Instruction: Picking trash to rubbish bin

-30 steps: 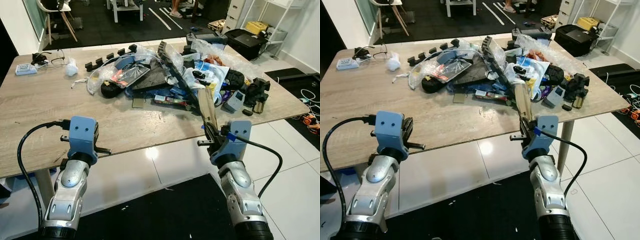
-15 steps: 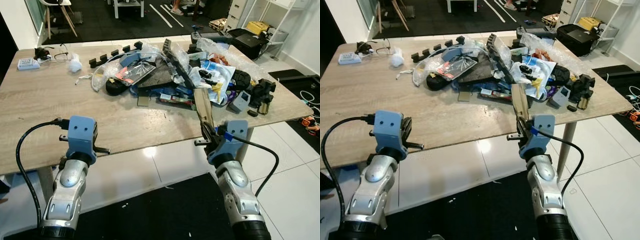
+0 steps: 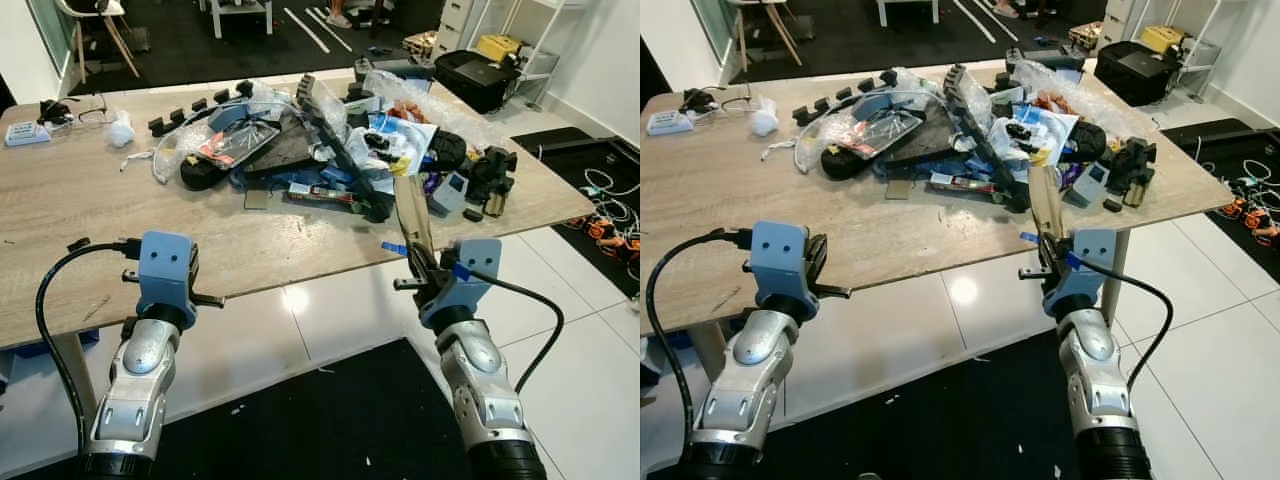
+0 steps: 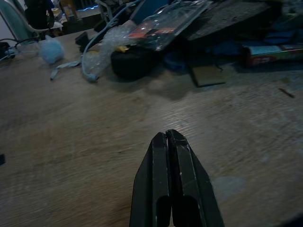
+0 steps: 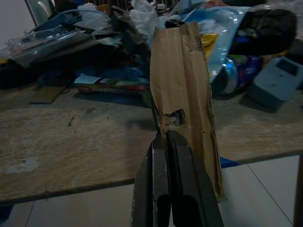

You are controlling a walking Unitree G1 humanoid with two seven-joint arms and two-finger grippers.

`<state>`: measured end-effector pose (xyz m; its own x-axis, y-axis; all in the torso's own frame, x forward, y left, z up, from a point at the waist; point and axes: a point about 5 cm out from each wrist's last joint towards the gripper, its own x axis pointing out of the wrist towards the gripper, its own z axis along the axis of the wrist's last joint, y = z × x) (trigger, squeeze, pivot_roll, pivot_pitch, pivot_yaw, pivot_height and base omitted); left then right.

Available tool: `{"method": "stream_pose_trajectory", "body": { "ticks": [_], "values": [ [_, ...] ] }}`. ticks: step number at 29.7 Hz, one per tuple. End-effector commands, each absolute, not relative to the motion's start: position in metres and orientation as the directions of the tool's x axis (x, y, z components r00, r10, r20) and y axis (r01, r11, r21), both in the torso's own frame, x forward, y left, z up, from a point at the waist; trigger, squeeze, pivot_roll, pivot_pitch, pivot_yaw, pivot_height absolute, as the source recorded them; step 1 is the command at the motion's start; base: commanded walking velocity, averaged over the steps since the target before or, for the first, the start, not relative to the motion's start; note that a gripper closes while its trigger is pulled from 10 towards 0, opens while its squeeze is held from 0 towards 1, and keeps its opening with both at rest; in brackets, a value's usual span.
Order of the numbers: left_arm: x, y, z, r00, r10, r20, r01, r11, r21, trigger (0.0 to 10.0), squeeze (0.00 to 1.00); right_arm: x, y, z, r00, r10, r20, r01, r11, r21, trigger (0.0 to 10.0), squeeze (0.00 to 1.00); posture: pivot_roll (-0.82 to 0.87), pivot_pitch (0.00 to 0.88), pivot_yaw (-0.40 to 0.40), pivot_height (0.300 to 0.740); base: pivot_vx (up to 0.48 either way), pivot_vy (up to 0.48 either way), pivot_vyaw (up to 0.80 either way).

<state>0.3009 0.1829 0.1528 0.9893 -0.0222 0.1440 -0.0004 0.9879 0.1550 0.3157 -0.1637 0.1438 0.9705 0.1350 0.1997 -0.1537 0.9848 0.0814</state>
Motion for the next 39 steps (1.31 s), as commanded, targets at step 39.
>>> {"method": "stream_pose_trajectory", "body": {
  "ticks": [39],
  "values": [
    [0.2982, 0.1807, 0.1527, 0.988, -0.002, 0.153, -0.017, 0.993, 0.12, 10.0, 0.0, 0.3166, -0.1608, 0.1415, 0.972, 0.154, 0.177, -0.178, 0.976, 0.128, 10.0, 0.0, 0.03, 0.096, -0.042, 0.74, 0.0, 0.0, -0.12]
  ]
}}
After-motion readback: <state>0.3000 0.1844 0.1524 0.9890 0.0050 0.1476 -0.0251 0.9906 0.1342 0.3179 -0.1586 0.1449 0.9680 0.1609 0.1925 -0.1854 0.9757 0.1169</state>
